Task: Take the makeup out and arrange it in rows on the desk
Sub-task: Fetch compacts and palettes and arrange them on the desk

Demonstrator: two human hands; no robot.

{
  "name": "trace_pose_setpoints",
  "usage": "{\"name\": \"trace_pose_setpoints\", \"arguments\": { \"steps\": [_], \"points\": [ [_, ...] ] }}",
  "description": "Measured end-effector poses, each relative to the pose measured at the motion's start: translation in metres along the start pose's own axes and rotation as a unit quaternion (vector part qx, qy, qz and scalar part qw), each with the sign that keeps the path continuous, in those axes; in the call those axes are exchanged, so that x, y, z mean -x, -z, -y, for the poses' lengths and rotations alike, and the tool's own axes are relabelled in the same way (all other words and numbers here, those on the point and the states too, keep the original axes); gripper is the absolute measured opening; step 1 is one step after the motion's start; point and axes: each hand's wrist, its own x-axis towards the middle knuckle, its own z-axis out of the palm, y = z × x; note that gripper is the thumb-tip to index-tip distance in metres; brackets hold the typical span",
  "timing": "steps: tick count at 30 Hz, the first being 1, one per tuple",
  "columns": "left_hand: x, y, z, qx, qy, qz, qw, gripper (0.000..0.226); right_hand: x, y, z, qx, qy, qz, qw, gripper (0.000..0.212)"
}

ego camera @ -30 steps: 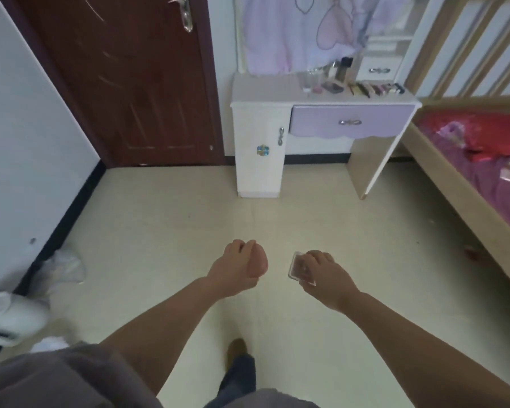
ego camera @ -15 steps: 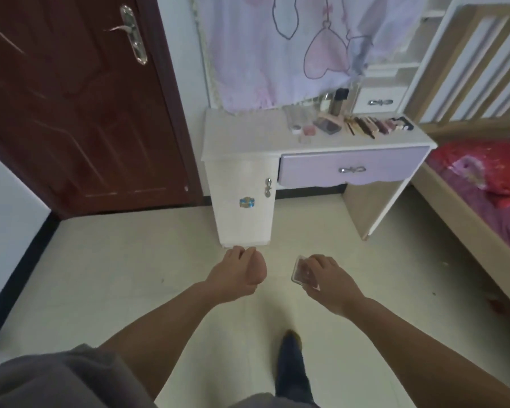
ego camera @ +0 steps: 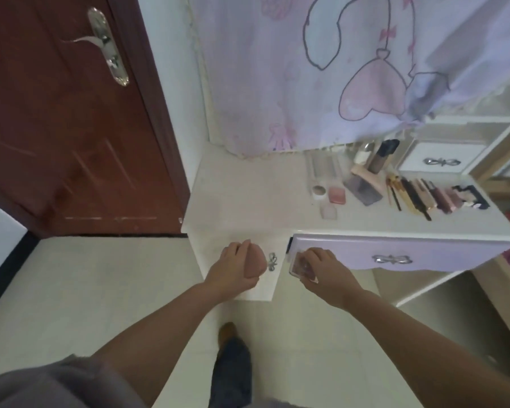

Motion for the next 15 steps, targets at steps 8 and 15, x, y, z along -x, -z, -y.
{"name": "trace_pose_setpoints", "arguments": {
  "steps": [8, 15],
  "points": [
    [-0.194, 0.050, 0.020, -0.029, -0.049, 0.055, 0.997, 0.085, -0.172, 0.033, -0.038, -0.005, -0.036, -0.010, 0.999, 0.049],
    [-0.313, 0.057, 0.003, -0.052, -0.072, 0.090, 0.992, 0.084, -0.273, 0.053, -0.086, -0.003, -0.042, 0.027, 0.999, 0.044]
  ]
}}
